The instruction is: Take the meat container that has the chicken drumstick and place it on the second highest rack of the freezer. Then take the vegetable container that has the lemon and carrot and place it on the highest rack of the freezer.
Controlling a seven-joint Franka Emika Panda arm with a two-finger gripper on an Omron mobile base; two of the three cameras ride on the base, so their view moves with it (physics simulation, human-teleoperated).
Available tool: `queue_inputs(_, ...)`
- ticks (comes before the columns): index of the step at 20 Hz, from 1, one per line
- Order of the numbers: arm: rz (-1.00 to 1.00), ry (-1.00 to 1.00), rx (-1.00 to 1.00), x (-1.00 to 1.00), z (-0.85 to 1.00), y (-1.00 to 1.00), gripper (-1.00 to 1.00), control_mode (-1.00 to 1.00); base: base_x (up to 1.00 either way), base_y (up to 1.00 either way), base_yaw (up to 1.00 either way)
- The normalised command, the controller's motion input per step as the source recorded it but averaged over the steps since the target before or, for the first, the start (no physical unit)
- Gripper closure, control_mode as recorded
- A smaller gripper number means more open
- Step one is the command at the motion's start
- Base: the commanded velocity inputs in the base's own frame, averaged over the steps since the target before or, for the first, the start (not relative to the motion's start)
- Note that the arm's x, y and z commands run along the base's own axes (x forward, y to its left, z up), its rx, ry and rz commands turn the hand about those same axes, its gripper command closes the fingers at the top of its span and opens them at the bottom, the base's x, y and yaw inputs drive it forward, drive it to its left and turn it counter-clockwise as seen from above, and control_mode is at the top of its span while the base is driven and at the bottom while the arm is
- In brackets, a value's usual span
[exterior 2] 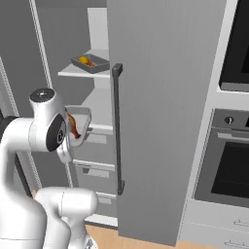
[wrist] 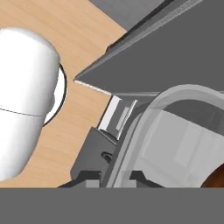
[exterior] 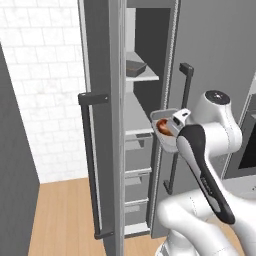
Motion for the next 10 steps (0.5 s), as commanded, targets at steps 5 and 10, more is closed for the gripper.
queue_inputs(5,0.0,0.09,0.0,0.76,0.0,0.28,1.0,-1.0,0.0,0.0,0.0)
queue_inputs(10,0.0,0.01,0.0,0.36,-0.16,0.27,1.0,-1.0,0.0,0.0,0.0)
